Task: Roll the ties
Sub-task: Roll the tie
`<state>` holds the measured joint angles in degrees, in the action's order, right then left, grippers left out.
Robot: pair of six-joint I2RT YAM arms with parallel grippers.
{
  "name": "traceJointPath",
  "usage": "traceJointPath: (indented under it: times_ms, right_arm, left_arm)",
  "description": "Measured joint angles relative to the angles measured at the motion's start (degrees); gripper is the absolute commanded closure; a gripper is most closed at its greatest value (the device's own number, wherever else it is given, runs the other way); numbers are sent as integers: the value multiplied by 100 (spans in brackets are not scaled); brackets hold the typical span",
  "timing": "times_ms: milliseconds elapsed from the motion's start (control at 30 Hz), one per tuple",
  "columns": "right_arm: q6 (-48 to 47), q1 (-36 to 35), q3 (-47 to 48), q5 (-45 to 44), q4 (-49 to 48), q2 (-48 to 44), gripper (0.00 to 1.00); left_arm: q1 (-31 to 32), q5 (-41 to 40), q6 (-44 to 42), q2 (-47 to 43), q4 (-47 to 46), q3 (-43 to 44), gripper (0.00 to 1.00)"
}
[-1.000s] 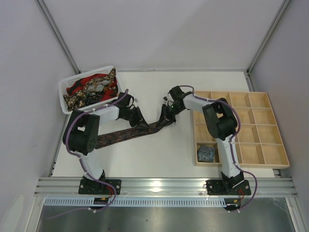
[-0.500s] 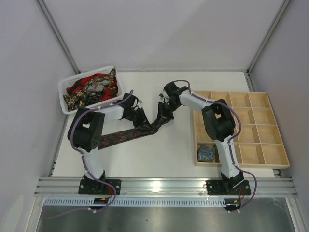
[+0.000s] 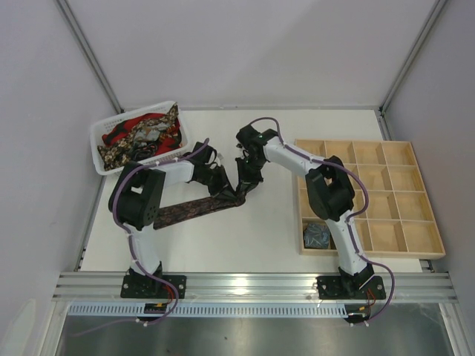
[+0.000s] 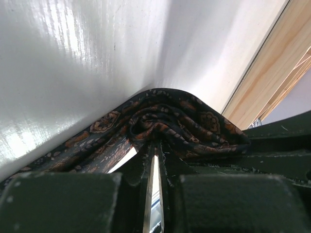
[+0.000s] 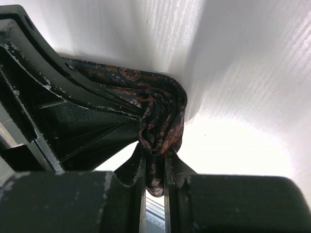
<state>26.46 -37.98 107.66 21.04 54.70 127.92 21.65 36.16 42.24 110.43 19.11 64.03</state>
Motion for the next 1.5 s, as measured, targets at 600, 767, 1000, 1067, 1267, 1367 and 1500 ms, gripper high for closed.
traceJointPath:
  times_ms: [600, 767, 1000, 1067, 1267, 1367, 1500]
  right_arm:
    - [-175, -321, 660, -1012, 857, 208, 100]
    - [-212, -330, 721, -1137, 973, 229, 100]
    - [-214, -332, 896, -1174, 1040, 251, 100]
    - [-214, -330, 916, -1174, 1051, 254, 100]
    - [-212, -330, 953, -1209, 1038, 264, 100]
    - [-208, -330, 981, -1220, 1008, 271, 100]
    - [-129, -343, 981, -1150, 962, 313, 100]
  left_arm:
    - [-273, -450, -133, -767, 153, -481, 87]
    - [-249, -424, -114, -754, 76, -501, 88]
    - [4, -334, -37, -535, -28, -398, 89]
    - [46, -302, -15, -411, -57, -319, 89]
    - [74, -142, 44, 94, -31, 153, 89]
    - [74, -127, 85, 238, -37, 328, 89]
    - [72, -140, 85, 308, -24, 361, 90]
